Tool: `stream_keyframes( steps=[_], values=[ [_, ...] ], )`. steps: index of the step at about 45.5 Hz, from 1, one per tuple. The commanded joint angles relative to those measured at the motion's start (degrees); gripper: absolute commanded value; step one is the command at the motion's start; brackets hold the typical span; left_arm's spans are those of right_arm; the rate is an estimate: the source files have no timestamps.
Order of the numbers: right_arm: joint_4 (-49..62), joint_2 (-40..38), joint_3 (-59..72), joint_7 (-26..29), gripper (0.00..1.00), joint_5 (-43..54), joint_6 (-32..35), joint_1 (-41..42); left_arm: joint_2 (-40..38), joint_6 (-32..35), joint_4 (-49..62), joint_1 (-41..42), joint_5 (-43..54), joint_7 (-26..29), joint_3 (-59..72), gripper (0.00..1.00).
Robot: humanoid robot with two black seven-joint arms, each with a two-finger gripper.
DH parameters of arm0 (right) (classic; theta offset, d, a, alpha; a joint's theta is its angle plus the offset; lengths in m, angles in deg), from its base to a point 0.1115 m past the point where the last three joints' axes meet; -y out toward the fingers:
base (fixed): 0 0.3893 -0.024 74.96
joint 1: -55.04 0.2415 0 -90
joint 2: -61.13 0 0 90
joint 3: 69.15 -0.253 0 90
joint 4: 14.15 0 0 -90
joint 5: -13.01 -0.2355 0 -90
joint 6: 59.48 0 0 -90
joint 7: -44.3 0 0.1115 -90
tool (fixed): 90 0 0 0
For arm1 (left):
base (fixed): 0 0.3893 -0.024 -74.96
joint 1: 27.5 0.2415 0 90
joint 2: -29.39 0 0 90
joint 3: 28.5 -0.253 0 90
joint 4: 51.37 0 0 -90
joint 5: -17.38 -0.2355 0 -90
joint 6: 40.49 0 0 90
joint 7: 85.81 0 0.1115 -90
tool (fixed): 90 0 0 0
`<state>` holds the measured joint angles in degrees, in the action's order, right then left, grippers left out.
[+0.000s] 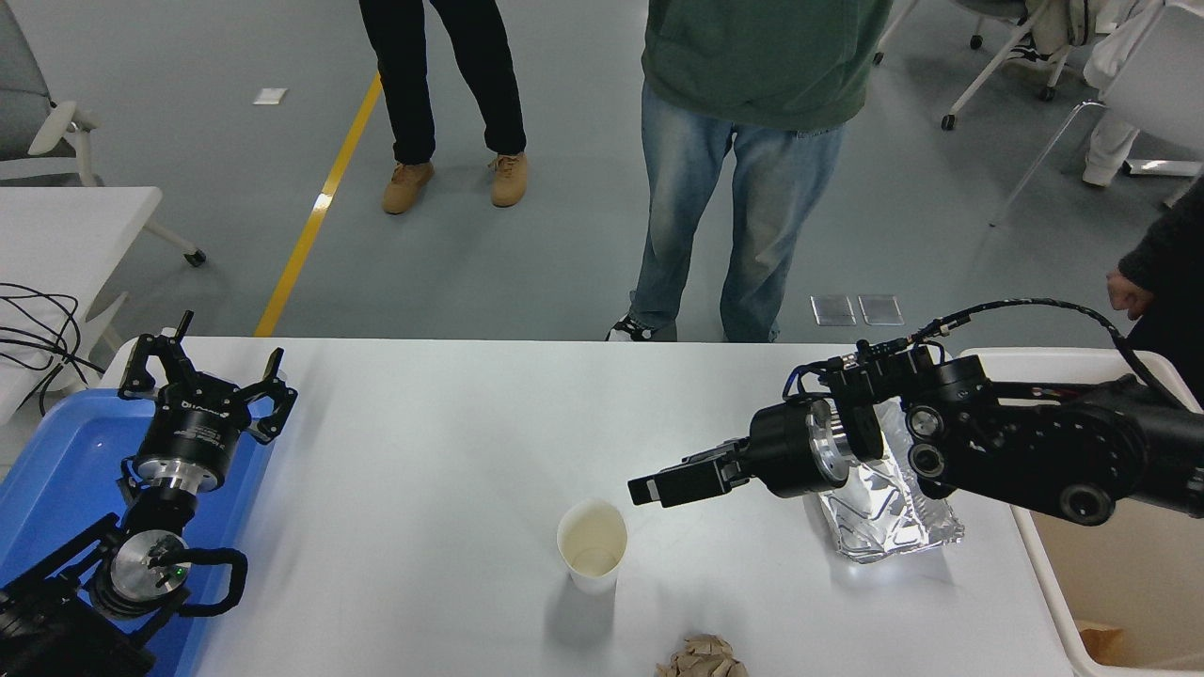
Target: Clean the table surface
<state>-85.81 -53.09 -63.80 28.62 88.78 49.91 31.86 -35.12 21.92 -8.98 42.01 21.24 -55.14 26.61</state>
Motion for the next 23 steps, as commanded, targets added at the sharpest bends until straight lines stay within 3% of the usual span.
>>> stream_keyframes(
  steps=[1,16,23],
  values=[
    [3.11,2.51,2.55,0.91,0.99,1.57,0.12,0.76,0.0,0.0,-0.03,0.0,0.01,0.0,0.0,0.99],
    [3.46,4.96,2.99,1.96,0.99,-1.42,2.93,2.61,0.0,0.0,0.06,-0.08,0.01,0.0,0.0,0.99],
    [3.46,7.43,4.14,17.16,0.99,-6.68,3.11,3.75,0.0,0.0,-0.03,-0.08,0.01,0.0,0.0,0.99]
  ],
)
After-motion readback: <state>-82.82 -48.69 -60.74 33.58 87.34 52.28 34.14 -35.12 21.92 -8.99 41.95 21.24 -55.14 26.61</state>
